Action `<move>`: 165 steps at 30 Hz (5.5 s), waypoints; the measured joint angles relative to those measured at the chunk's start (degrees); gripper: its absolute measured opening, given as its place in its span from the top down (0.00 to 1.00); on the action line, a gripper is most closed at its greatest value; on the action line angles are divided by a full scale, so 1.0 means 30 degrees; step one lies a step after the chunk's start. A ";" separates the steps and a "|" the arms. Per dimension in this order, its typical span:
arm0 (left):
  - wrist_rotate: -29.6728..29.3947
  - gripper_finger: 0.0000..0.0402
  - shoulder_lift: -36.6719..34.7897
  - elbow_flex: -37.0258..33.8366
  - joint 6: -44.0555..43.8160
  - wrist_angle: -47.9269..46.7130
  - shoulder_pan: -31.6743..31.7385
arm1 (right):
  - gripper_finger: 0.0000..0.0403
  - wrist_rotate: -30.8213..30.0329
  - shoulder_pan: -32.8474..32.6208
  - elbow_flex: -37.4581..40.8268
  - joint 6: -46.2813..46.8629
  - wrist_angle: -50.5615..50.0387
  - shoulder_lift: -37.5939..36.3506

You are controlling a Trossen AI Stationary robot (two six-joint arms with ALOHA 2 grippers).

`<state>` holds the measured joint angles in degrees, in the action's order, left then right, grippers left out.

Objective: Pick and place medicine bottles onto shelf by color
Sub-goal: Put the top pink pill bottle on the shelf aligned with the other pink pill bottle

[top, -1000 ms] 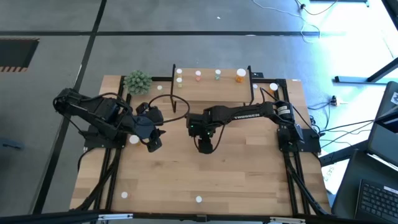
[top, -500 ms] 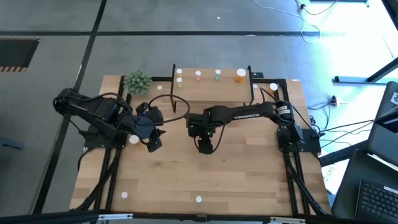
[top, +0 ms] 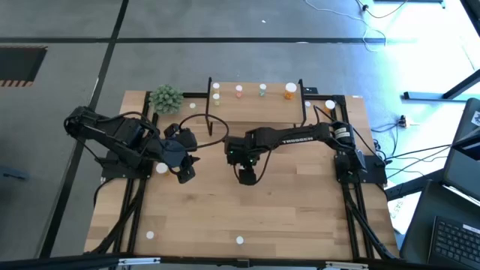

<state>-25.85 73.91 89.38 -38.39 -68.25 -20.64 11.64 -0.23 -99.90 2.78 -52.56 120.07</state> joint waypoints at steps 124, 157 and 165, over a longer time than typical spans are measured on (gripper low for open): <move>-0.0007 0.63 -0.0007 0.0000 -0.0015 0.0321 -0.0007 | 0.70 -0.0342 -0.0007 -0.4813 0.1909 -0.3359 0.1311; -0.0860 0.63 0.0000 0.0007 -0.0456 0.0468 0.2235 | 0.70 -0.3372 0.5649 -1.1686 0.1328 -0.6835 0.0816; -0.0860 0.63 0.0000 0.0007 -0.0066 0.0488 0.3039 | 0.70 -0.3388 0.7477 -1.1686 0.0972 -0.6000 0.0838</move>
<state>-28.42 73.91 89.41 -38.59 -66.78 -11.53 1.48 22.20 -134.96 5.69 -70.56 122.58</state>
